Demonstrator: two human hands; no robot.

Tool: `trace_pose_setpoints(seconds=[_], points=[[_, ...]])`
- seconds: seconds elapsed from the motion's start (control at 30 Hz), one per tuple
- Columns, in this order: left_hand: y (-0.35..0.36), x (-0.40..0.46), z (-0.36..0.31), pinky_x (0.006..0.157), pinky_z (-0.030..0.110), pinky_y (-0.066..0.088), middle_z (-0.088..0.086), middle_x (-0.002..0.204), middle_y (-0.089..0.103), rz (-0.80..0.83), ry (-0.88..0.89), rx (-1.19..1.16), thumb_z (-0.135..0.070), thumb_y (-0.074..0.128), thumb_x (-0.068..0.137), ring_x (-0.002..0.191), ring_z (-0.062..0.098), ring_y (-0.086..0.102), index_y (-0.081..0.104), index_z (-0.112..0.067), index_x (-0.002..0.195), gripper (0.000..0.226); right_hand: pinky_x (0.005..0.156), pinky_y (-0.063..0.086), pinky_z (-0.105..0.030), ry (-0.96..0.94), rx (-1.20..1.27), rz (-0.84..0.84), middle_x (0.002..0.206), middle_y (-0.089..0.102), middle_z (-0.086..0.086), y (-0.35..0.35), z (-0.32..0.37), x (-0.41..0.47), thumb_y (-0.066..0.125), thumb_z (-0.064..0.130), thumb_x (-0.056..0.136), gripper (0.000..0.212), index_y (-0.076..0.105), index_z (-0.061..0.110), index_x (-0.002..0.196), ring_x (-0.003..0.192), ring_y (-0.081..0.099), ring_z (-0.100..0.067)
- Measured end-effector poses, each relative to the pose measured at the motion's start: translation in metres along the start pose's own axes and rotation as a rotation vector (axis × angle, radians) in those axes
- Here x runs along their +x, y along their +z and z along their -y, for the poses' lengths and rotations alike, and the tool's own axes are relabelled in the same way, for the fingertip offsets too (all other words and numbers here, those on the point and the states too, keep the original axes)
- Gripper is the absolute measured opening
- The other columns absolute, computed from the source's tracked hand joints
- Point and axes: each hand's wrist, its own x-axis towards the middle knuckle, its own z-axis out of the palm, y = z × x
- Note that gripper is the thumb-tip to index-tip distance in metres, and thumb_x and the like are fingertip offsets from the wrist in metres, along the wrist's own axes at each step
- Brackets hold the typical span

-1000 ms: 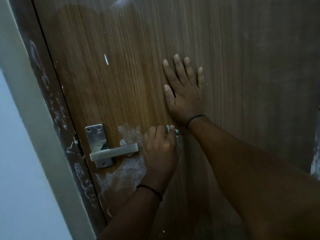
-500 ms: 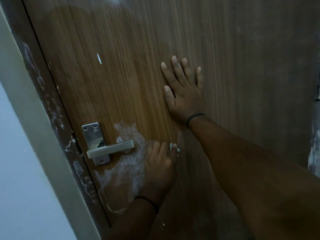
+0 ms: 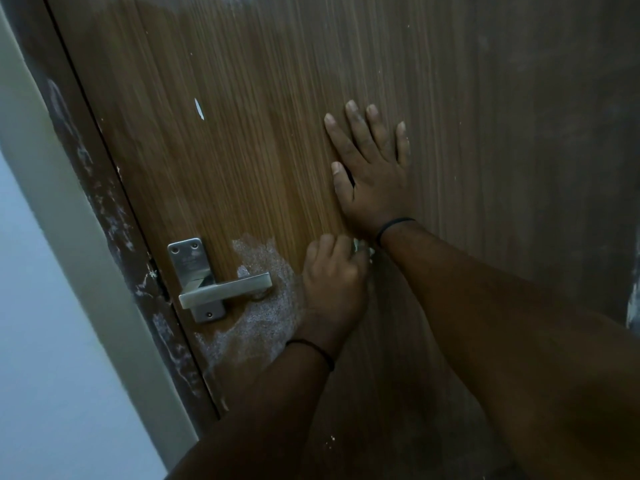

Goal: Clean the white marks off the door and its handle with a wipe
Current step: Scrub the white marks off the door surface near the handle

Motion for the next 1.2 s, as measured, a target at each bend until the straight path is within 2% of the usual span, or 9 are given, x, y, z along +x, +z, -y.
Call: trace_pose_setpoints(seconds=[0.3, 0.4, 0.47, 0.57, 0.7, 0.73, 0.9, 1.07, 1.2], points=[[-0.001, -0.021, 0.012, 0.066, 0.036, 0.04, 0.004, 0.076, 0.058, 0.029, 0.004, -0.004, -0.019, 0.072, 0.084, 0.074, 0.023, 0.053, 0.074, -0.013, 0.101, 0.017, 0.12, 0.009, -0.057, -0.007, 0.007, -0.005, 0.164, 0.017, 0.003, 0.0, 0.0, 0.001, 0.033, 0.038, 0.101, 0.055, 0.021, 0.033, 0.155, 0.153, 0.009, -0.02], [-0.002, 0.007, 0.005, 0.065, 0.036, 0.035, 0.005, 0.071, 0.054, -0.009, -0.044, -0.039, -0.01, 0.068, 0.083, 0.071, 0.024, 0.049, 0.07, -0.009, 0.081, 0.003, 0.12, 0.009, -0.057, -0.007, -0.009, -0.019, 0.164, 0.017, 0.003, 0.002, 0.0, 0.0, 0.034, 0.037, 0.102, 0.055, 0.021, 0.033, 0.155, 0.153, 0.01, -0.02], [0.001, 0.016, -0.006, 0.065, 0.035, 0.035, 0.005, 0.069, 0.053, -0.037, -0.068, -0.067, -0.009, 0.07, 0.08, 0.07, 0.024, 0.049, 0.066, -0.01, 0.07, 0.01, 0.12, 0.009, -0.057, -0.005, -0.02, -0.008, 0.165, 0.017, 0.003, 0.001, -0.001, 0.0, 0.033, 0.037, 0.102, 0.056, 0.02, 0.033, 0.155, 0.153, 0.009, -0.02], [0.004, -0.01, -0.01, 0.066, 0.034, 0.036, 0.003, 0.073, 0.056, 0.001, -0.016, -0.047, -0.014, 0.069, 0.085, 0.072, 0.021, 0.049, 0.073, -0.011, 0.084, 0.005, 0.121, 0.007, -0.057, -0.003, -0.005, 0.017, 0.165, 0.014, 0.004, -0.001, -0.001, 0.0, 0.033, 0.037, 0.102, 0.056, 0.018, 0.033, 0.155, 0.153, 0.006, -0.019], [-0.009, -0.052, 0.013, 0.067, 0.036, 0.045, 0.003, 0.084, 0.063, 0.138, 0.037, -0.015, -0.029, 0.054, 0.091, 0.079, 0.021, 0.056, 0.074, -0.014, 0.105, 0.028, 0.12, 0.007, -0.058, -0.006, 0.028, 0.021, 0.165, 0.015, 0.003, -0.003, 0.002, 0.0, 0.035, 0.035, 0.101, 0.057, 0.019, 0.032, 0.155, 0.153, 0.006, -0.02], [-0.015, -0.054, 0.021, 0.066, 0.036, 0.046, 0.004, 0.086, 0.063, 0.155, 0.018, -0.004, -0.03, 0.053, 0.091, 0.08, 0.022, 0.057, 0.073, -0.014, 0.107, 0.03, 0.12, 0.007, -0.058, -0.005, 0.027, 0.02, 0.165, 0.015, 0.003, -0.003, 0.002, 0.0, 0.034, 0.035, 0.101, 0.057, 0.019, 0.032, 0.155, 0.153, 0.007, -0.02], [-0.034, -0.044, 0.042, 0.056, 0.032, 0.046, 0.004, 0.089, 0.063, 0.194, -0.069, 0.006, -0.015, 0.077, 0.079, 0.081, 0.021, 0.06, 0.071, -0.009, 0.11, 0.032, 0.12, 0.005, -0.058, -0.004, 0.005, 0.045, 0.166, 0.01, 0.002, -0.003, 0.002, -0.002, 0.029, 0.036, 0.102, 0.057, 0.014, 0.032, 0.157, 0.153, 0.003, -0.021], [-0.045, -0.073, 0.027, 0.069, 0.038, 0.055, 0.011, 0.103, 0.068, 0.225, -0.238, -0.134, -0.016, 0.075, 0.084, 0.088, 0.024, 0.064, 0.068, -0.01, 0.121, 0.039, 0.121, 0.0, -0.056, -0.001, -0.041, 0.078, 0.166, 0.006, -0.002, -0.004, 0.009, 0.001, 0.027, 0.037, 0.103, 0.058, 0.009, 0.03, 0.157, 0.153, 0.0, -0.025], [-0.051, -0.085, 0.035, 0.063, 0.032, 0.05, 0.006, 0.086, 0.067, 0.155, -0.328, -0.154, -0.012, 0.079, 0.08, 0.076, 0.021, 0.062, 0.074, -0.012, 0.113, 0.033, 0.122, -0.002, -0.053, 0.015, -0.041, 0.089, 0.166, 0.005, -0.008, -0.005, 0.021, 0.008, 0.029, 0.038, 0.103, 0.06, 0.008, 0.023, 0.158, 0.153, -0.001, -0.03]])
